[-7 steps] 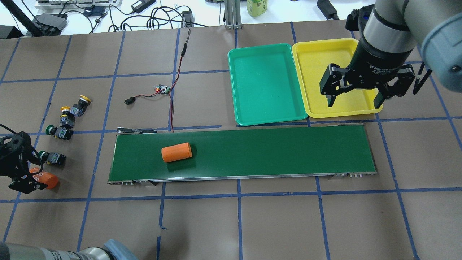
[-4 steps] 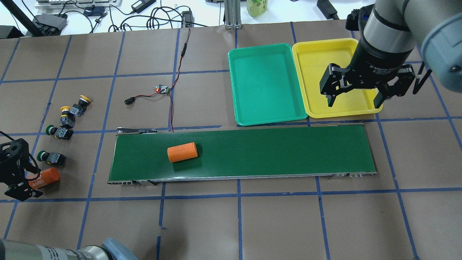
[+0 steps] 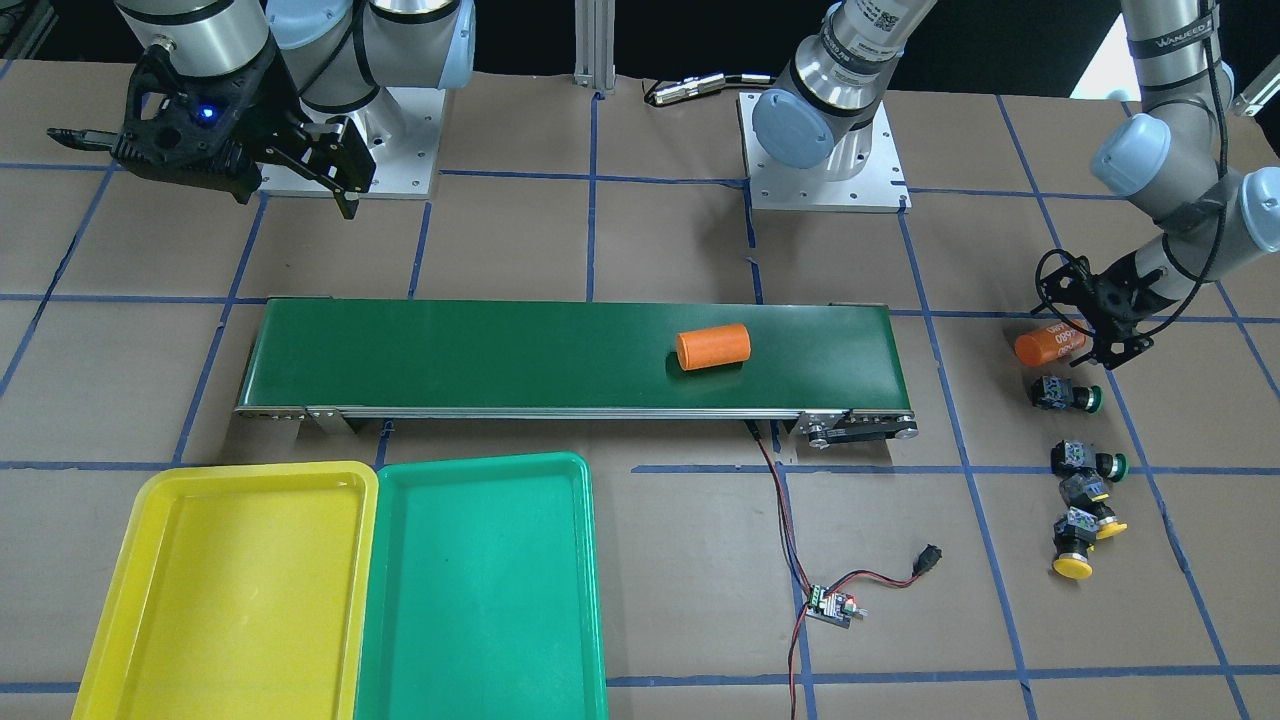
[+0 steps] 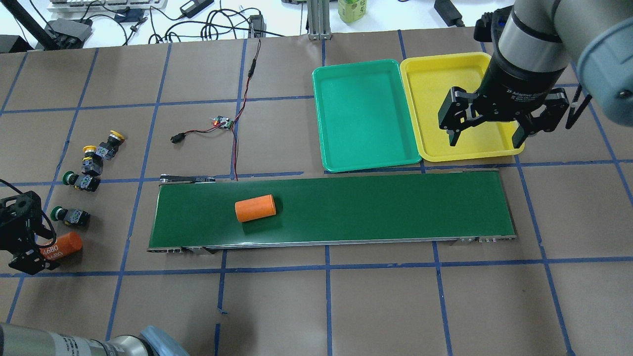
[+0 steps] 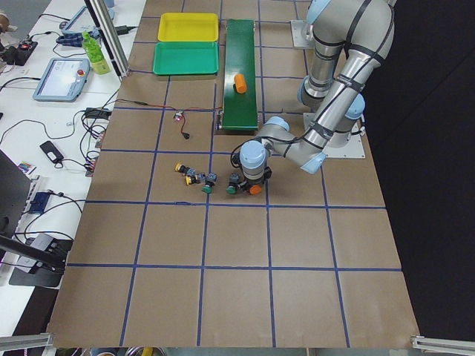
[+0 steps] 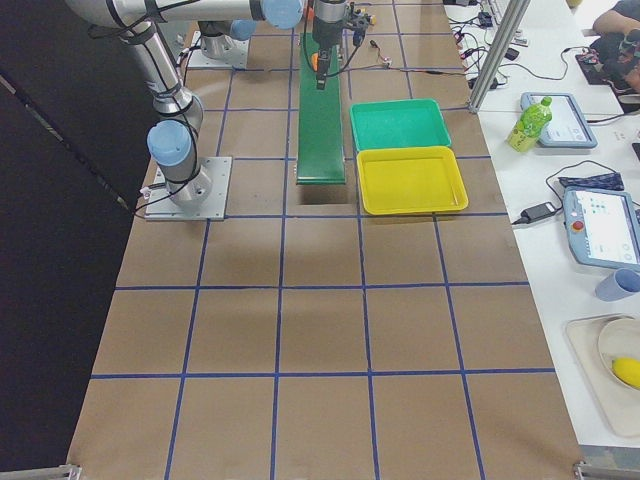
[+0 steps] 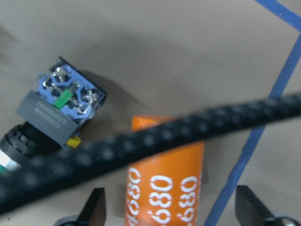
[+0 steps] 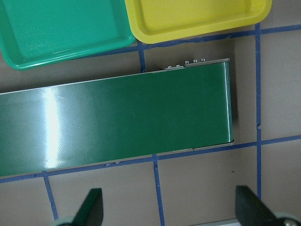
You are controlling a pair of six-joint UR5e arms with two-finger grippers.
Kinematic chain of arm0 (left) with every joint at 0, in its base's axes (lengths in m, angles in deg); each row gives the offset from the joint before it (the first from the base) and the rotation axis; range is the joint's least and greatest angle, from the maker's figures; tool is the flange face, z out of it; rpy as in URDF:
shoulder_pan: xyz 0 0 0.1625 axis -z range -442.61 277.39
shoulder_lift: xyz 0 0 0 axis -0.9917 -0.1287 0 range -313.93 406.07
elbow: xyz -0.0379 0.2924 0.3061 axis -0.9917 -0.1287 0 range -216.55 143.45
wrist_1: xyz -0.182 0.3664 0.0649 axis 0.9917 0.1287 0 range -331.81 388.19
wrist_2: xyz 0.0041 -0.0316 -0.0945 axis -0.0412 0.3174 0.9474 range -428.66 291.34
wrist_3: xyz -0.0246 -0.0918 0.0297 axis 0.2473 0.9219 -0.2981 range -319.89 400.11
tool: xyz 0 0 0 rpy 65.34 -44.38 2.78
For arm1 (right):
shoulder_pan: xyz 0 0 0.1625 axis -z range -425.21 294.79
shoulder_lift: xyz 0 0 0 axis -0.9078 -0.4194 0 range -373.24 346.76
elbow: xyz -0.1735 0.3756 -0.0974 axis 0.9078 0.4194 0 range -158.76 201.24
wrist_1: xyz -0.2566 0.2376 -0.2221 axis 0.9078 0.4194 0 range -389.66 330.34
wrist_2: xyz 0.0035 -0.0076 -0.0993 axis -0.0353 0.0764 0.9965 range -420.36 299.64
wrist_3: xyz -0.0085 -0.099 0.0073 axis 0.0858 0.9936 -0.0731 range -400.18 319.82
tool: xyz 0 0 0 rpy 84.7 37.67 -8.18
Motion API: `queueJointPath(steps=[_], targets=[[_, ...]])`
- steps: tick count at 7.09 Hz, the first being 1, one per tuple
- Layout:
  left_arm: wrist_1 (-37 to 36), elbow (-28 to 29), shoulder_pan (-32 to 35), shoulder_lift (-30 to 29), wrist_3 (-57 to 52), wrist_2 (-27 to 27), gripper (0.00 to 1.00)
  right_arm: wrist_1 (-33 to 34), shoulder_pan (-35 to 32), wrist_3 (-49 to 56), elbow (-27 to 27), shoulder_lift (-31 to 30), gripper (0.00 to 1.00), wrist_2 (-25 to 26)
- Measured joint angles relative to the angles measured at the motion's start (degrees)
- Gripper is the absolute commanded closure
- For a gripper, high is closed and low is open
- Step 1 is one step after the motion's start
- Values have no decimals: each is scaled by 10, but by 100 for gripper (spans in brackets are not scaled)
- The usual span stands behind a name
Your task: Sort buttons by color to trays
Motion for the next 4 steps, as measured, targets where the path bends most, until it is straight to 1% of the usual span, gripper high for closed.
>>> queueJointPath(steps=[2, 3, 4], targets=[[7, 2, 9, 21, 29, 1, 100, 1, -1, -1, 0, 0, 0, -1], [20, 5, 26, 43, 38, 4, 100, 1, -1, -3, 0, 1, 0, -1], [43, 10, 64, 71, 44, 13, 100, 2, -1, -3, -1, 1, 0, -2]])
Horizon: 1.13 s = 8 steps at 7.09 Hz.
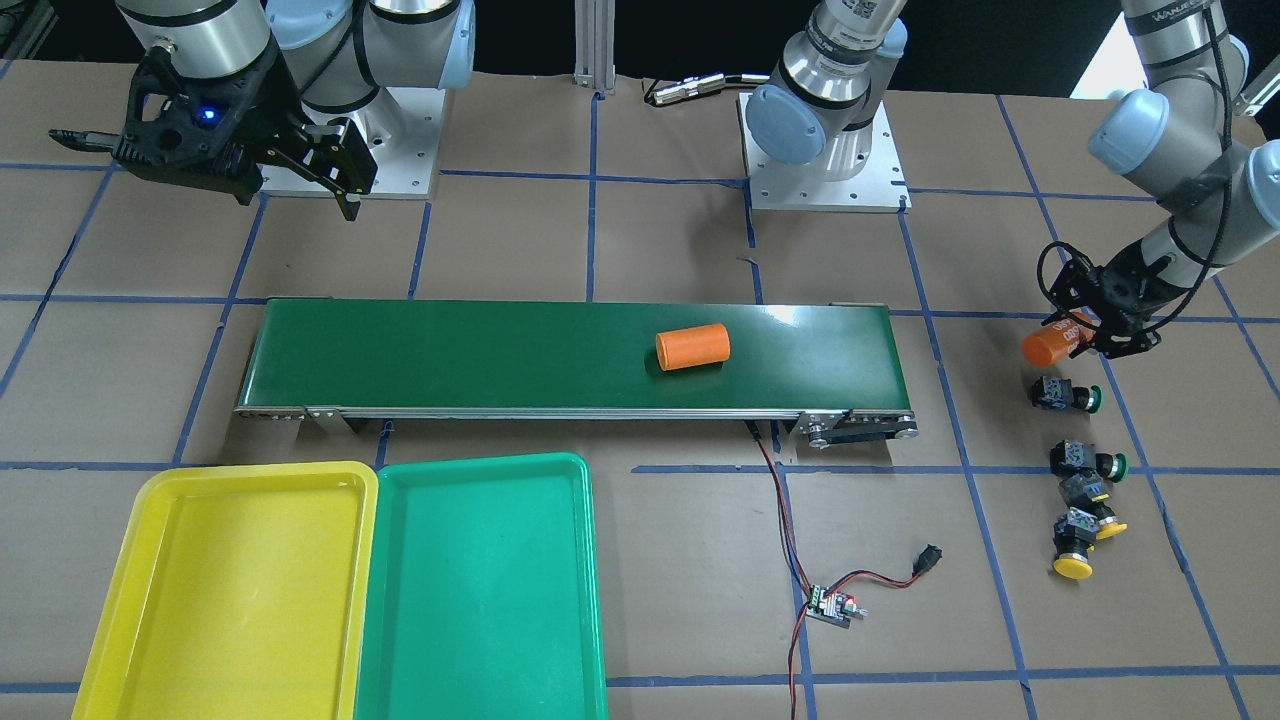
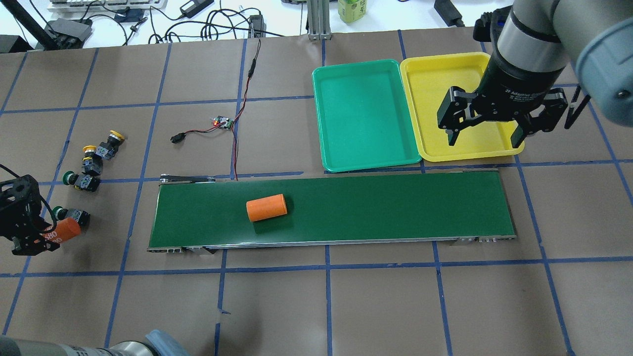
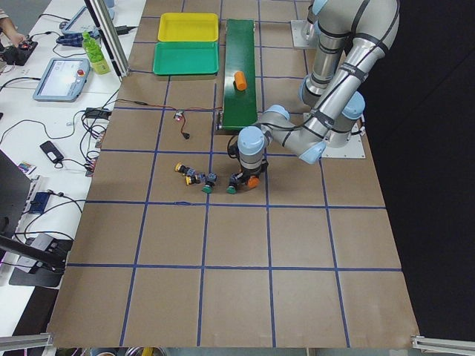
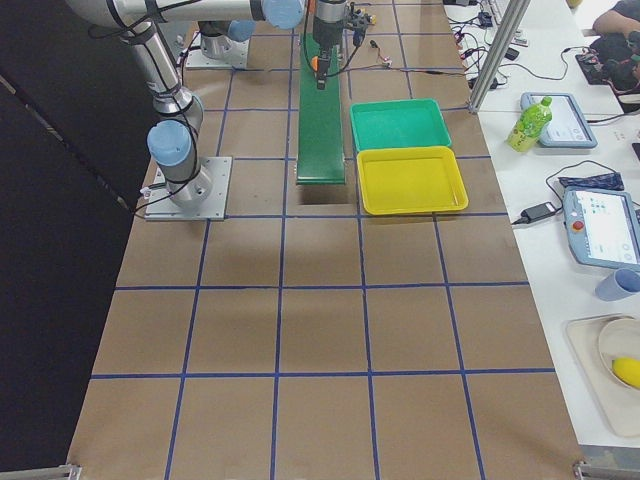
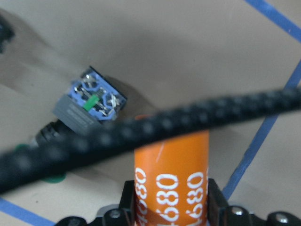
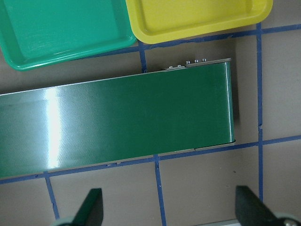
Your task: Sort buttons by color to trays
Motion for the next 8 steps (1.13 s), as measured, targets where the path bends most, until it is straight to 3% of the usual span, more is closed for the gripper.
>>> queueJointPath(steps=[3, 6, 7, 8], targets=[[63, 21, 181, 78, 37, 33, 100, 14, 1, -2, -3, 0, 0, 0], [65, 0, 311, 97, 115, 37, 100, 11, 0, -4, -6, -2, 0, 4], [57, -14, 329, 96, 133, 37, 9, 9, 0, -3, -6, -3, 0, 4], [38, -32, 338, 92, 144, 37, 0, 9, -1, -3, -6, -3, 0, 4]])
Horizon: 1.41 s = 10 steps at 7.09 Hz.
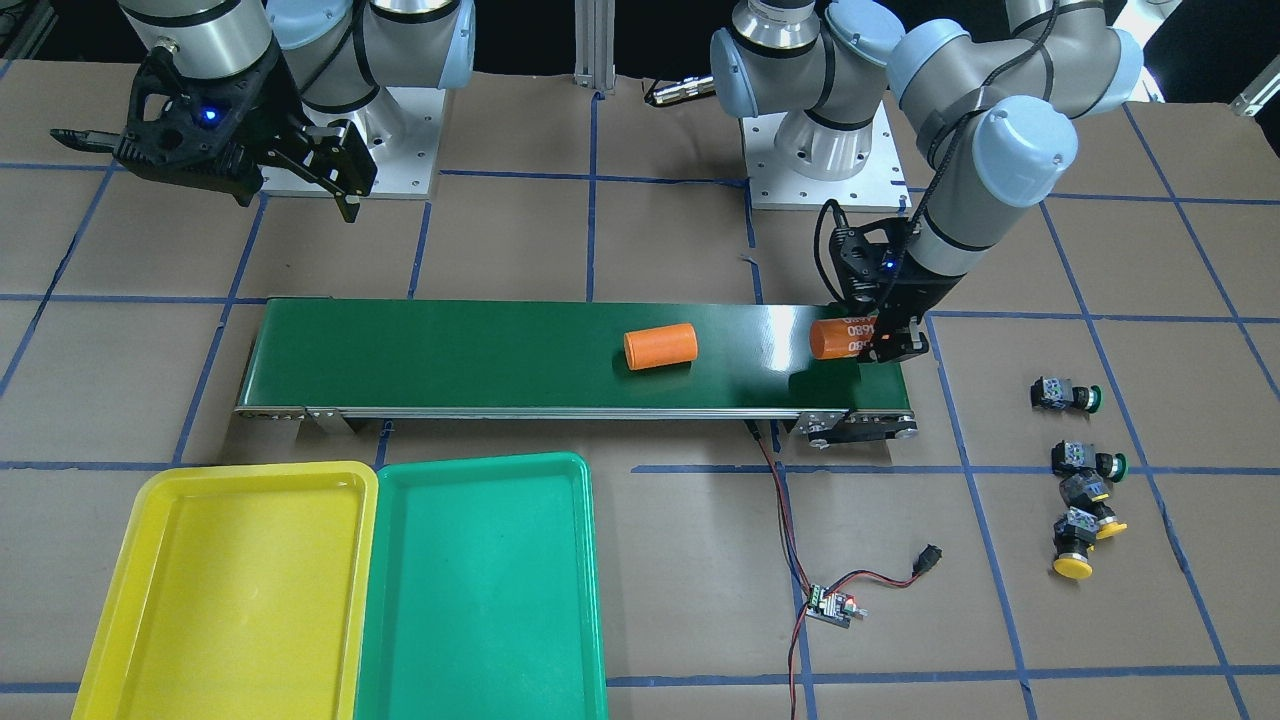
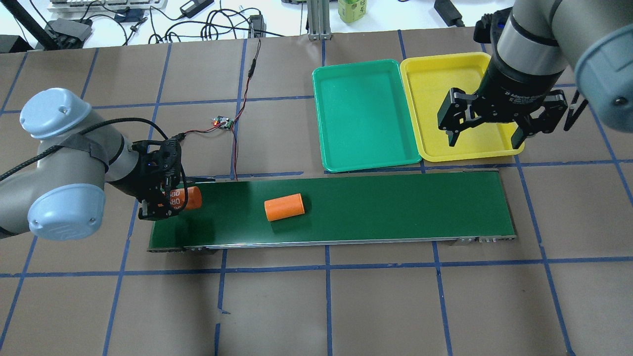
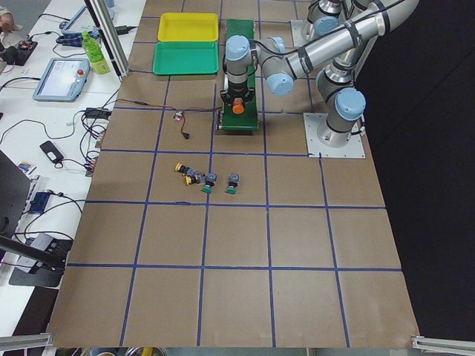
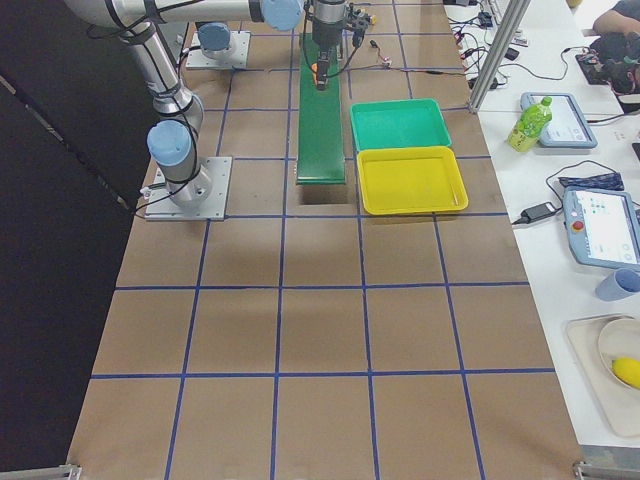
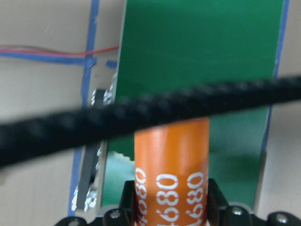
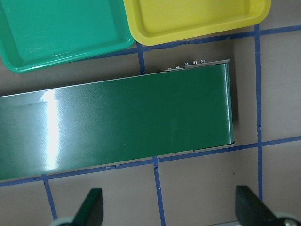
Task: Sort buttons by color to trays
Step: 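Release the cylinder on the belt and return the left gripper to the pile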
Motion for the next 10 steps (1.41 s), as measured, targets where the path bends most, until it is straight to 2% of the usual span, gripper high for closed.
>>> queueJointPath(steps=[2, 4, 7, 8, 10], targets=[[-52, -27, 1, 1, 7, 1, 0, 5, 0, 0, 0, 0, 0, 0], [-46, 5, -37, 4, 7, -1, 0, 7, -1, -1, -1, 3, 0, -3], [98, 129, -196, -34, -32, -1, 0, 7, -1, 3, -2, -1, 0, -2], [108, 150, -234, -64, -87, -3, 0, 5, -2, 4, -2, -4, 0, -4], [45, 155, -298, -126, -198, 0, 0, 0, -2, 1, -3, -12, 0, -2]])
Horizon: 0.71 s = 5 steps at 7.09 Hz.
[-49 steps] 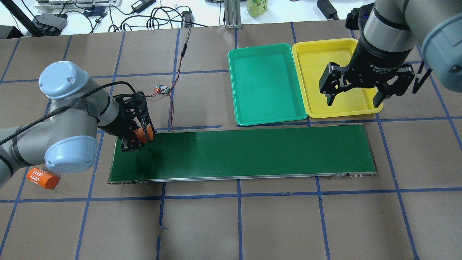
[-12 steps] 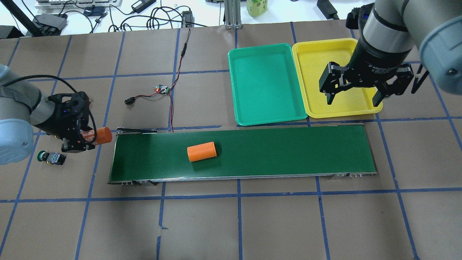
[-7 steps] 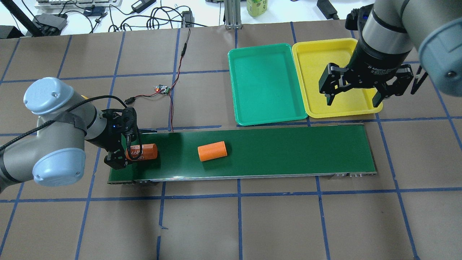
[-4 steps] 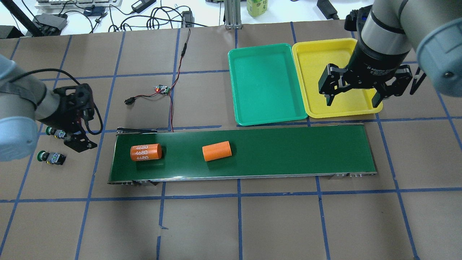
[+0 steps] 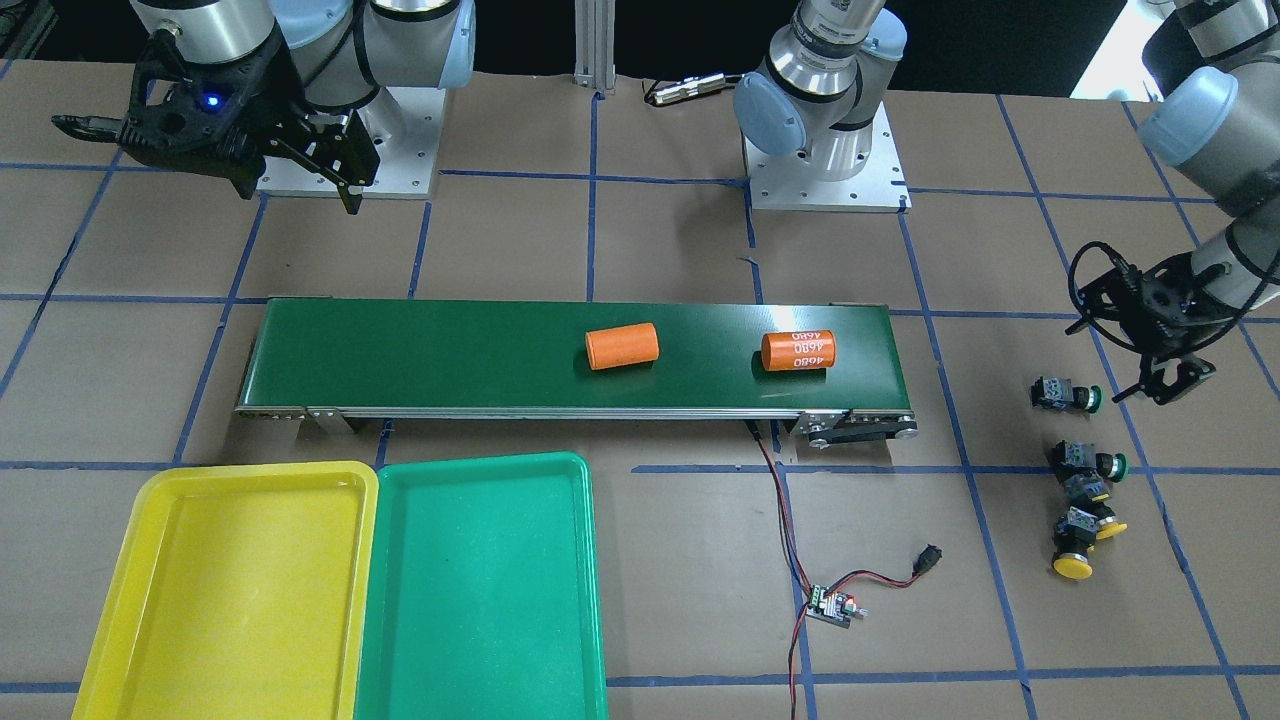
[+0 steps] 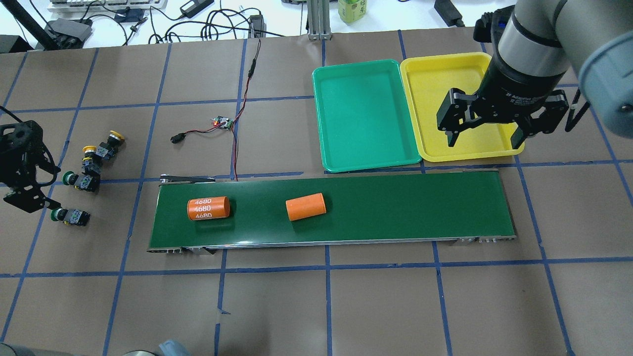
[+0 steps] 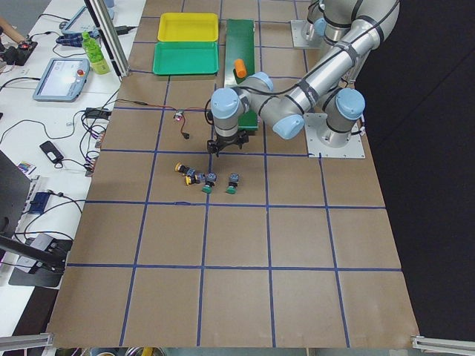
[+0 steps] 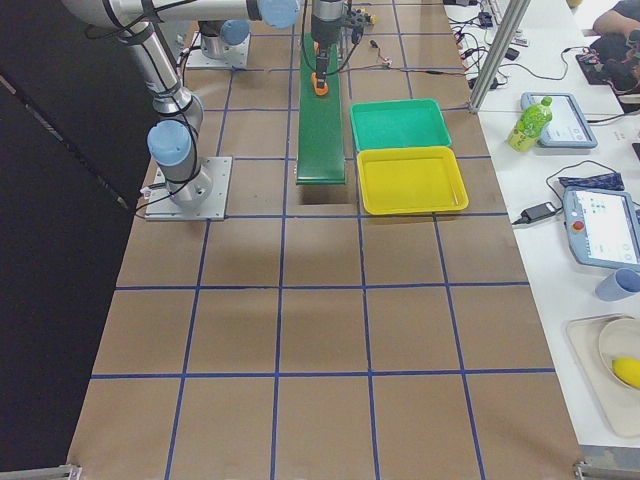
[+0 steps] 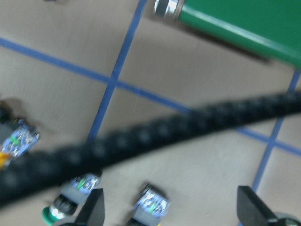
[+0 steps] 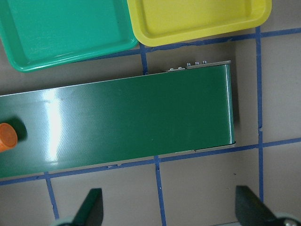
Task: Sort buttons by color to trays
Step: 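Release the cylinder on the belt and return the left gripper to the pile, then grasp a green-capped button with the left gripper and carry it to the belt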
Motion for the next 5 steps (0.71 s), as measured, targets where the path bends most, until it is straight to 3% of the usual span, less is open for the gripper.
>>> queueJointPath(steps=[5], targets=[[-128, -61, -65, -72, -93, 2, 0, 18, 1, -3, -60, -27, 0, -2]])
